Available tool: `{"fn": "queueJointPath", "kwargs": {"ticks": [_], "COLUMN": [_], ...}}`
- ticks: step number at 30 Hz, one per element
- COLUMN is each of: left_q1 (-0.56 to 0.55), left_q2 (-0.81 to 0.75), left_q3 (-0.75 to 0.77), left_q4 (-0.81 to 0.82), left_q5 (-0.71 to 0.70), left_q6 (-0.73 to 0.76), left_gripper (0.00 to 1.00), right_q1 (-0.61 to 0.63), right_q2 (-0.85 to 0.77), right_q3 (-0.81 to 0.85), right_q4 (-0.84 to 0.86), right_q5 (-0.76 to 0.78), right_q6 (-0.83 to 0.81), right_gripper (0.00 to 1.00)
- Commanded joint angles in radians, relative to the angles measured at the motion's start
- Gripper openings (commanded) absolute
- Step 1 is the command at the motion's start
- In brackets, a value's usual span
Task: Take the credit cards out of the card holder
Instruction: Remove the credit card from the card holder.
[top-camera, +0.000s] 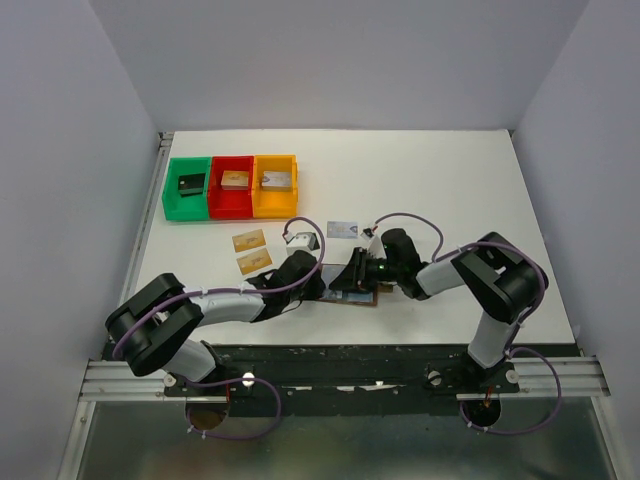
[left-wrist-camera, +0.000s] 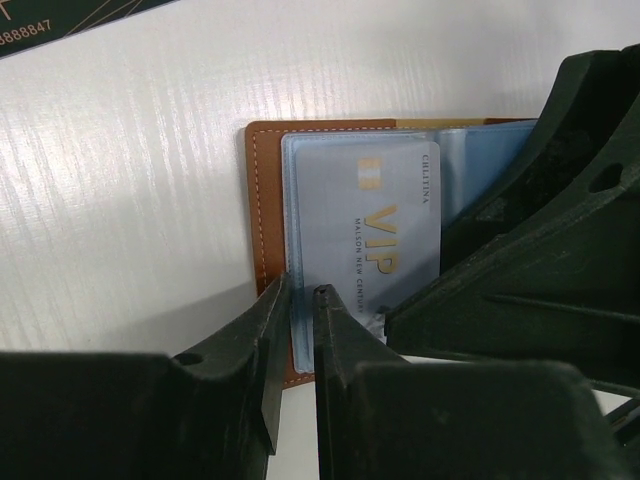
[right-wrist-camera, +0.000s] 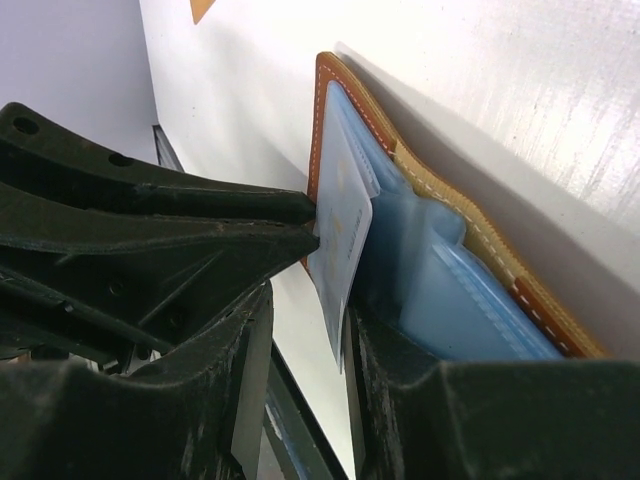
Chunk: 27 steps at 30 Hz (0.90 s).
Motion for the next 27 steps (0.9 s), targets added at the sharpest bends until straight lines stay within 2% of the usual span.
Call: {"fn": "queueJointPath", "kwargs": {"ticks": [1,21,27], "left_q1": [-0.012,-0.001,0.002], "left_q2": [0.014,0.05,0.051], "left_q3": [-0.024,0.002,0.0], "left_q4": [-0.104,-0.164,-0.165], "left_q5": [0.007,-0.016,-0.019], "left_q6": [-0.014,-0.029,-0.029], "left_gripper": [0.24,0.23,0.18], "right_q1": [0.01,0.009,0.004], "right_q2": [-0.042,-0.117,-0.138], "right_q3": [-0.009,-0.015,-0.017], "right_q4": [-0.03,-0.154,-0.191], "right_q5": [0.007,0.033,0.047], "right_q6": [-0.032,-0.094,-0.112], "right_gripper": [0.41,0.4,0.4]}}
